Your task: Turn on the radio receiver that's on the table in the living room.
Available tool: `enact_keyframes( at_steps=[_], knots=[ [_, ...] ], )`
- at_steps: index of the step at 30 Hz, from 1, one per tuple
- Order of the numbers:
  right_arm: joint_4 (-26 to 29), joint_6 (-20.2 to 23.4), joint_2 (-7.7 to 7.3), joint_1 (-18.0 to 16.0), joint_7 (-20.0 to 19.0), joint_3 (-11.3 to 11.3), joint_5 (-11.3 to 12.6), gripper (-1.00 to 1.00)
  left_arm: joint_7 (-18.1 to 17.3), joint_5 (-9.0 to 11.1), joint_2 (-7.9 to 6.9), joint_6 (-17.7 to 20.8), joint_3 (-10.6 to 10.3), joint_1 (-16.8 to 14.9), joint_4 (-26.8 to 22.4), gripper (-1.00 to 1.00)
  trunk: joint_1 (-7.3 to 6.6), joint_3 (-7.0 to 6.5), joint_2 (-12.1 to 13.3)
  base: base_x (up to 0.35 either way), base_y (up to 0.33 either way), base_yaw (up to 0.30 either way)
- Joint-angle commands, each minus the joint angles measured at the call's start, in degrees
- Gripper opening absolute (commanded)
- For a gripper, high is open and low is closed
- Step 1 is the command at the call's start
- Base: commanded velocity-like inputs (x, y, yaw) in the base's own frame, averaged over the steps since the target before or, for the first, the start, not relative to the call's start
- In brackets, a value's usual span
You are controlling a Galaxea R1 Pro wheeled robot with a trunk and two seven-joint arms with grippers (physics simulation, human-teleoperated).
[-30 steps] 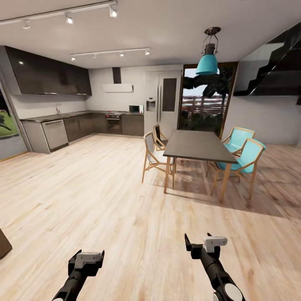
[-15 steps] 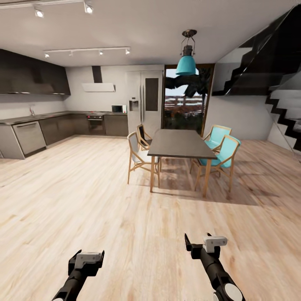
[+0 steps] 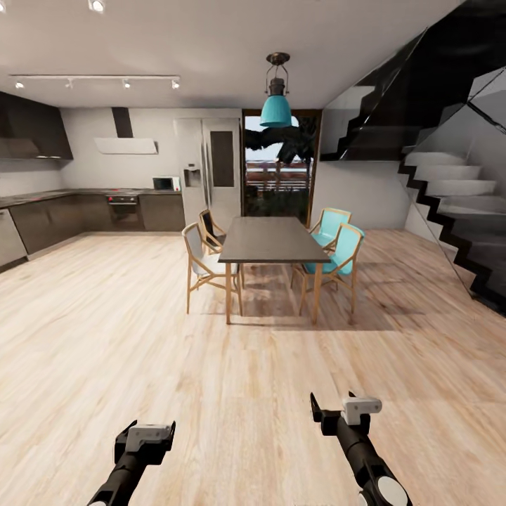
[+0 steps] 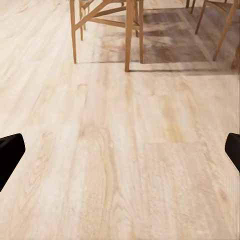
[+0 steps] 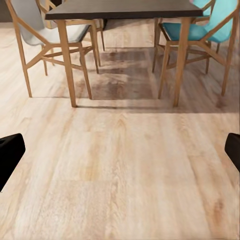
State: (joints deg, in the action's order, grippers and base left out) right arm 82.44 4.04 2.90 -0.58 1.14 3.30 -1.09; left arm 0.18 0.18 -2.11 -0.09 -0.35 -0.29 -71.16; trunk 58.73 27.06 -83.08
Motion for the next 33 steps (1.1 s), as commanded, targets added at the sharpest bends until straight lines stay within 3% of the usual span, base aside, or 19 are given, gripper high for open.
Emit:
enact_keyframes(
  at_steps=[1, 33],
  knots=[
    [0.0, 0.0, 0.0, 0.0, 0.0, 0.01, -0.01, 1.0, 0.0, 0.0, 0.0, 0.0, 0.0, -0.01, -0.01, 1.0, 0.0, 0.0, 0.0, 0.0, 0.0, -0.291],
    [-0.04, 0.0, 0.09, -0.02, 0.0, 0.0, 0.03, 1.0, 0.0, 0.0, 0.0, 0.0, 0.0, -0.03, 0.11, 1.0, 0.0, 0.0, 0.0, 0.0, 0.0, -0.291]
  ],
)
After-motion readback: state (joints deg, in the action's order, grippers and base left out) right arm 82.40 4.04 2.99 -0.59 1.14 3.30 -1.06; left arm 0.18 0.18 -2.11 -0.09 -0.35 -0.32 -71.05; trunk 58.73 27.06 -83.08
